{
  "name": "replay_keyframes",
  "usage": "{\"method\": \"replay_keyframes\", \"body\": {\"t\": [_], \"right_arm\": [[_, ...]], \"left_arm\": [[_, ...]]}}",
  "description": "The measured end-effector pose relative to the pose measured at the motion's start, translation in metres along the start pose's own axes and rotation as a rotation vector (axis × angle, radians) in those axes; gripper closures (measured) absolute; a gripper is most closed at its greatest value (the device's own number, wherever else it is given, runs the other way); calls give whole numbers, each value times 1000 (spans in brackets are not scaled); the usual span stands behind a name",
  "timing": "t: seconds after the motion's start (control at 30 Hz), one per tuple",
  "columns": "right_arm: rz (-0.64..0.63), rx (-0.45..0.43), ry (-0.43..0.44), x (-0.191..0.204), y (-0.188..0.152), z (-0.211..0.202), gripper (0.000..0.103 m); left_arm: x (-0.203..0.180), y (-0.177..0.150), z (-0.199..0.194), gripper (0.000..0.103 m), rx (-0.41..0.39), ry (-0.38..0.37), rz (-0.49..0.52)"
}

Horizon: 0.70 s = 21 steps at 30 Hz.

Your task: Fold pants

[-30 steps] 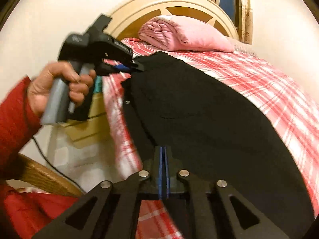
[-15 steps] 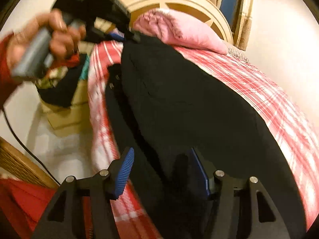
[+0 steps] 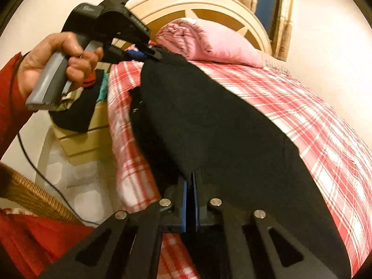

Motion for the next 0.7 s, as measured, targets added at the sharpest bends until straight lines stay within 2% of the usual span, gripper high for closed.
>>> {"method": "replay_keyframes", "body": {"t": [0.2, 0.3, 0.33, 0.37, 0.43, 0.47, 0.53, 0.63, 0.7], "right_arm": [[-78, 41, 41, 29, -11, 11, 98], [-80, 97, 68, 40, -26, 29, 91], [-71, 90, 75, 41, -27, 31, 81], [-63, 67, 103, 45, -26, 30, 58], [-48, 48, 170, 51, -20, 24, 39], [-42, 36, 186, 51, -17, 19, 39], [0, -15, 207, 36, -7, 3, 39], [135, -115, 253, -9, 4, -24, 39], [227, -139, 249, -50, 5, -31, 39]], "left_arm": [[32, -10, 1, 86, 18, 57, -25], [56, -19, 11, 86, 38, 124, -25], [63, -22, 16, 84, 46, 148, -27], [70, -23, 20, 84, 51, 169, -35], [76, -22, 22, 76, 45, 191, -45], [76, -18, 18, 74, 24, 206, -39], [74, -10, 10, 53, -25, 262, -14], [67, 8, -15, 50, -191, 400, 75], [63, 20, -29, 50, -270, 465, 116]]}}
Point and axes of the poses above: each gripper's, at about its wrist camera, not at the fingertips, and z roughly the way its jaws point, x to its left, y to its top, the point moved 10 cm from there along z, roughly the way its jaws point, and after that the axes turned 14 degrees about -z, right-handed, at the moved point
